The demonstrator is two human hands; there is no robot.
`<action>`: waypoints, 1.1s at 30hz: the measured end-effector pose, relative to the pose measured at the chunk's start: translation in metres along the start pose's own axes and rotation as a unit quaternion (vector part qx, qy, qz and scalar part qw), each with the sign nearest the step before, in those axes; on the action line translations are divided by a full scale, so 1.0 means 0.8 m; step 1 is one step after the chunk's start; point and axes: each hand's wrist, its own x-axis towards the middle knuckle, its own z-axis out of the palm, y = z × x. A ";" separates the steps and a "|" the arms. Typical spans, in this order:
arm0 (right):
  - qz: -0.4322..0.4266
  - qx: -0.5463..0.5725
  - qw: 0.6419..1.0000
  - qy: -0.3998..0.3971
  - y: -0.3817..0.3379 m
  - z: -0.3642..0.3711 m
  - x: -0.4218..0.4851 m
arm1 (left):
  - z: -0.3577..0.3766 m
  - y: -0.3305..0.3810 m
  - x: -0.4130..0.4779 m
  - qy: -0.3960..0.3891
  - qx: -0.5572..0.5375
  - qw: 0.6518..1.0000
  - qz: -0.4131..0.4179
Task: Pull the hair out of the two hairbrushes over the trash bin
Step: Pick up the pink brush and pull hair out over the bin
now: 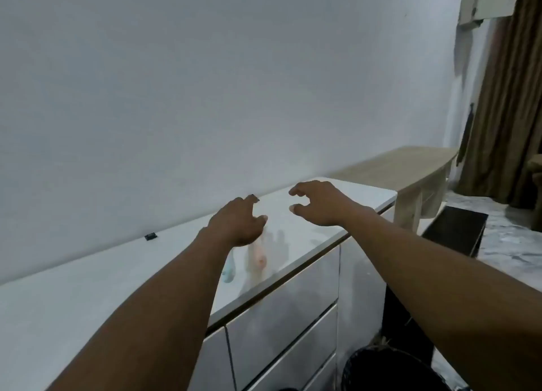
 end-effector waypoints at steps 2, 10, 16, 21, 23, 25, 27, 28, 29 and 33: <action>0.014 0.004 1.000 -0.018 0.009 0.012 0.009 | 0.016 -0.002 0.009 -0.011 0.025 0.999 -0.028; 0.071 0.043 0.994 -0.072 0.070 0.073 0.052 | 0.082 -0.006 0.056 -0.053 0.072 0.991 -0.103; 0.089 0.064 0.990 -0.086 0.097 0.104 0.079 | 0.111 -0.016 0.078 -0.028 0.061 0.987 -0.143; 0.095 0.072 0.988 -0.096 0.103 0.111 0.080 | 0.120 -0.018 0.079 0.019 -0.001 0.988 -0.151; 0.101 0.077 0.987 -0.094 0.102 0.105 0.074 | 0.121 -0.015 0.075 0.042 -0.045 0.986 -0.154; 0.108 0.079 0.987 -0.088 0.101 0.094 0.065 | 0.119 -0.007 0.070 0.069 -0.080 0.984 -0.146; 0.115 0.081 0.987 -0.079 0.101 0.077 0.052 | 0.114 0.005 0.066 0.093 -0.106 0.982 -0.122; 0.119 0.082 0.987 -0.072 0.101 0.068 0.044 | 0.110 0.014 0.063 0.101 -0.114 0.982 -0.109; 0.124 0.085 0.987 -0.063 0.102 0.059 0.036 | 0.107 0.023 0.060 0.108 -0.122 0.982 -0.097; 0.156 0.096 0.983 -0.013 0.109 0.023 -0.001 | 0.098 0.069 0.042 0.118 -0.140 0.982 -0.035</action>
